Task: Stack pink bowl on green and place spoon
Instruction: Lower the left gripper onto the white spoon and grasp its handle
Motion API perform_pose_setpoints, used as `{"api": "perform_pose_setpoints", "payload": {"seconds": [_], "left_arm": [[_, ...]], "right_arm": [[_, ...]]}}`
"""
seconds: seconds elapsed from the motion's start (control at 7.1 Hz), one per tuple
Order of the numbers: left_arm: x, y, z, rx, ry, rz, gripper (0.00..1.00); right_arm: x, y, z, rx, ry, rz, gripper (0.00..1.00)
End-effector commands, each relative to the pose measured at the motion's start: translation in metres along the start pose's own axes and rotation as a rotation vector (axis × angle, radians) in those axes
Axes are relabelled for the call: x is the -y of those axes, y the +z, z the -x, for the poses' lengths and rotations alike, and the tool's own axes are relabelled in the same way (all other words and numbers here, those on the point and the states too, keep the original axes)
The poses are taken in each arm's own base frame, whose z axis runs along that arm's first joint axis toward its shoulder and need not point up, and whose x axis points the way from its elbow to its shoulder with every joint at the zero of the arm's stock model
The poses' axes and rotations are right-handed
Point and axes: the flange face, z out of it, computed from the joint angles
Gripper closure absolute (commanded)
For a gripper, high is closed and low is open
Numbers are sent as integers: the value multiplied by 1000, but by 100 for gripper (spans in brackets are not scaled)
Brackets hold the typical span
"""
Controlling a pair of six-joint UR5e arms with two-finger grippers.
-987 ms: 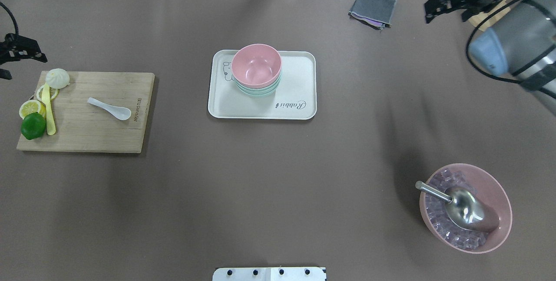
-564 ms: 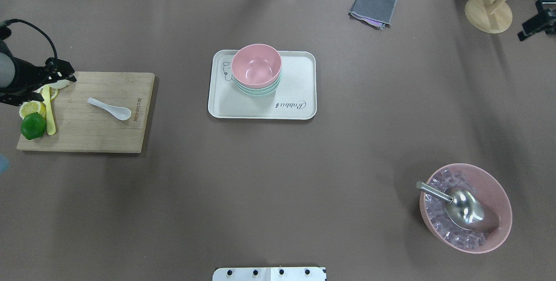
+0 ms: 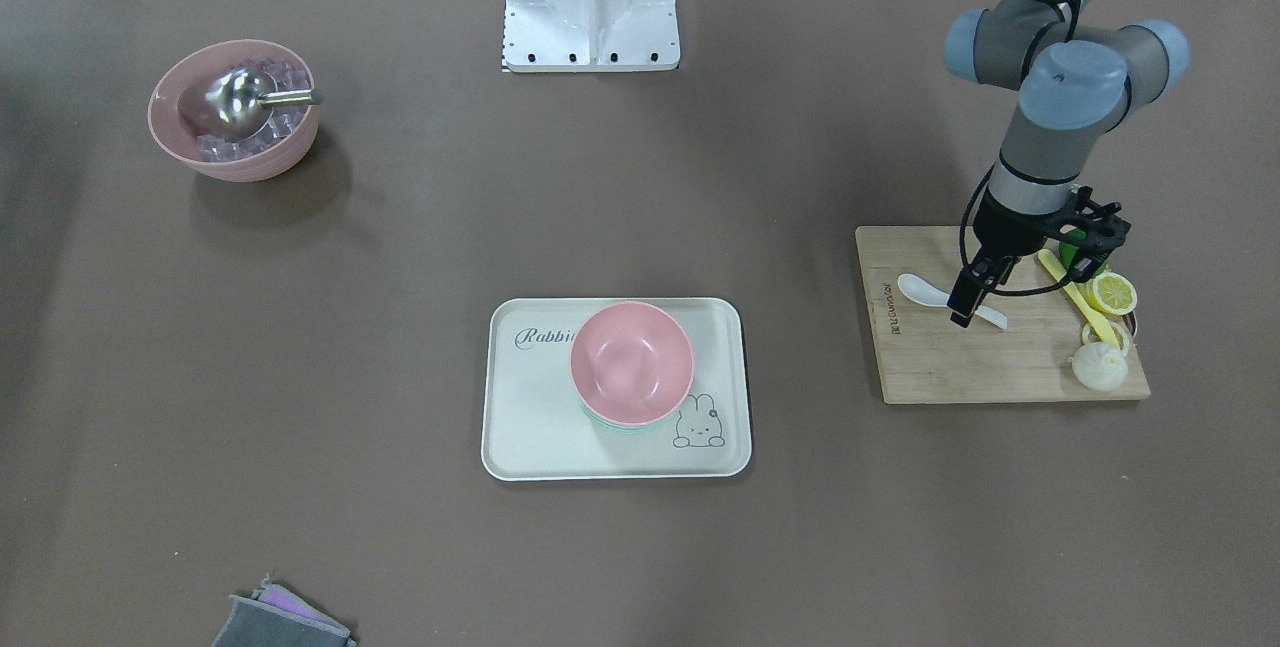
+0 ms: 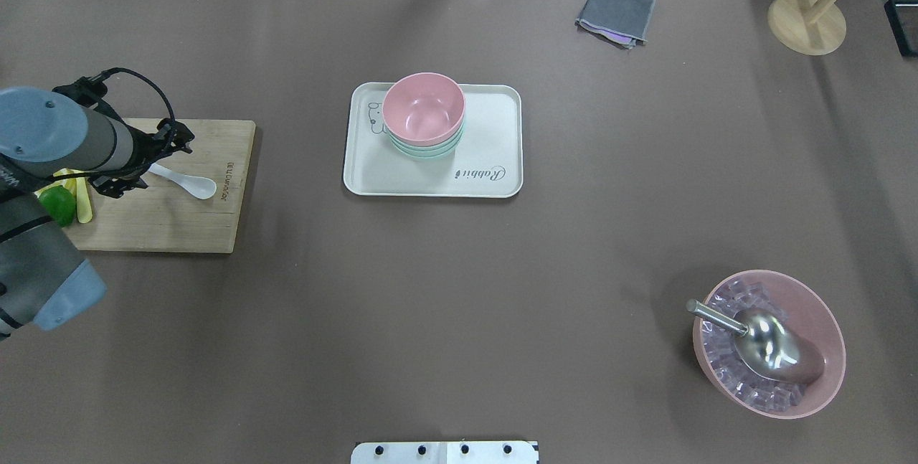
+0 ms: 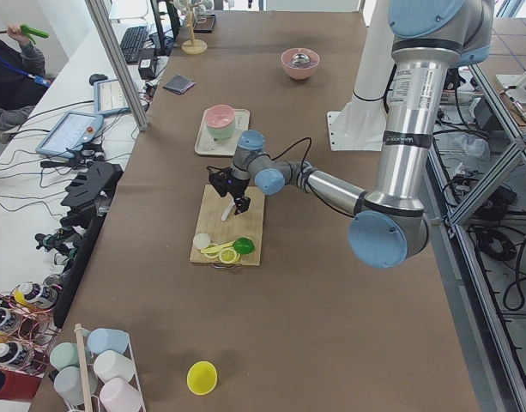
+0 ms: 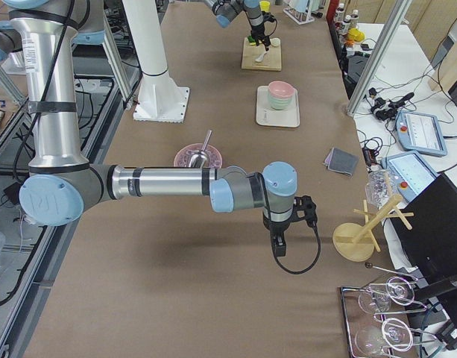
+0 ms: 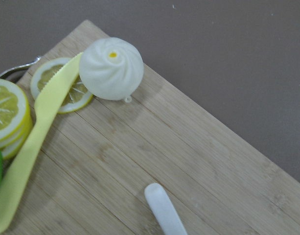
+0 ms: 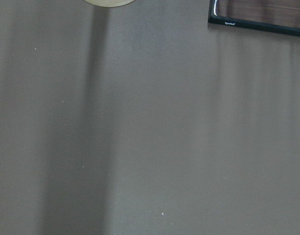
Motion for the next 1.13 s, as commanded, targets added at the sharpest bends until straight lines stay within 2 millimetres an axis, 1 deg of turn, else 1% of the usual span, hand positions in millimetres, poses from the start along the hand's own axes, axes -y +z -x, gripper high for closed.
{"api": "perform_pose_setpoints", "payload": {"seconds": [0.0, 0.28, 0.42, 0.56, 0.7, 0.85, 0.99], "left_arm": [[-2, 15, -15, 30, -46, -50, 18], [-2, 22, 0, 62, -46, -57, 19], [-3, 24, 9, 74, -44, -58, 22], [-5, 24, 8, 73, -44, -59, 36], [-5, 23, 7, 66, -43, -68, 62], [-6, 18, 5, 56, -40, -66, 85], [-9, 9, 1, 38, -37, -63, 100]], "right_arm": [[-5, -2, -6, -5, 10, -4, 0], [-7, -3, -6, -7, 7, -9, 0], [-6, -3, -6, -9, 5, -12, 0], [-6, -3, -6, -9, 5, -12, 0], [-7, -5, -5, -10, 2, -15, 0], [-7, -5, -5, -10, 2, -15, 0], [-6, -5, -5, -10, 1, -16, 0]]}}
